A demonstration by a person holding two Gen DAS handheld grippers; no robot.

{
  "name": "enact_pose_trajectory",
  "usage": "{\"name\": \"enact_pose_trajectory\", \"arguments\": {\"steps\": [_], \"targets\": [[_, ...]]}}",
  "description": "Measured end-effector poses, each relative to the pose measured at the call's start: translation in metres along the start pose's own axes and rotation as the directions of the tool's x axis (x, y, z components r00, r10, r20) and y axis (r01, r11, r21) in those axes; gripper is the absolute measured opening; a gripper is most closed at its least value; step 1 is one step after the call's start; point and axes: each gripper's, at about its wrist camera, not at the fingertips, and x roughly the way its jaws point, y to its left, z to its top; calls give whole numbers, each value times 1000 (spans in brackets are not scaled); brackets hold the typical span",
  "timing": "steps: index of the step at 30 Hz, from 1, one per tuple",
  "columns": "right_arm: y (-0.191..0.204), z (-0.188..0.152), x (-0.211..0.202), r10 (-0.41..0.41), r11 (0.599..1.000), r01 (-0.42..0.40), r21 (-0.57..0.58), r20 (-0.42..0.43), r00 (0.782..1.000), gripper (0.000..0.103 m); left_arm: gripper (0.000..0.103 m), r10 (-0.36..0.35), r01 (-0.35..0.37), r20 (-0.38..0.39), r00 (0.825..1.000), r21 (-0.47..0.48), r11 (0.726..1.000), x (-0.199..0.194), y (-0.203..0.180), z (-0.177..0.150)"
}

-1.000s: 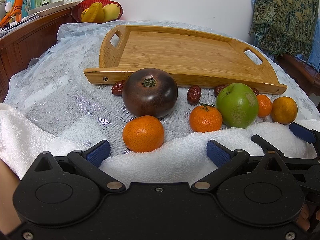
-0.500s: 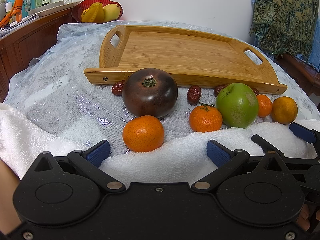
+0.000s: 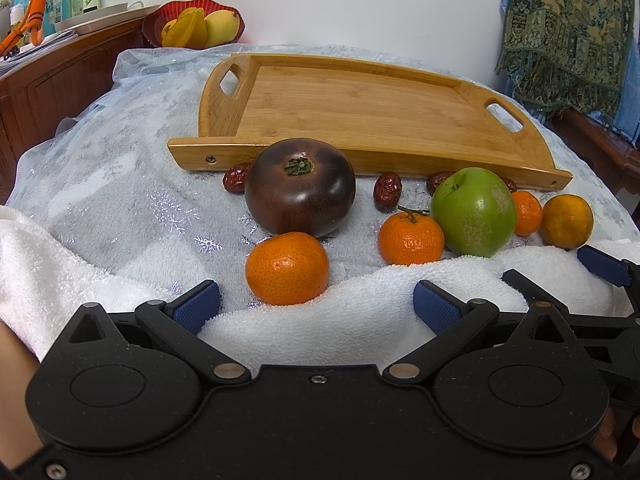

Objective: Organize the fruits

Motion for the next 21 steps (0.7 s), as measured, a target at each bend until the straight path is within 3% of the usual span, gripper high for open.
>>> {"name": "enact_pose_trajectory", "arguments": {"steps": [13,16,19,21], "targets": [[-4,-5,-1,9,1000,-10,29,39,999,103,103,-19,19,16,1000,9,1000,-3,6,-3],[-3,1,-2,11,1000,-11,13,7,1000,103,103,-23,23,-1,1000,-4,1000,-6,8,0],[-10,4,-9,16,998,-18,52,41,999,103,87,-23,23,19,1000,-18,1000,-15,9,1],[-11,4,-16,-9,998,4,55,85,996,103,68,-23,24,43,999,-17,1000,-24,9,1]]}}
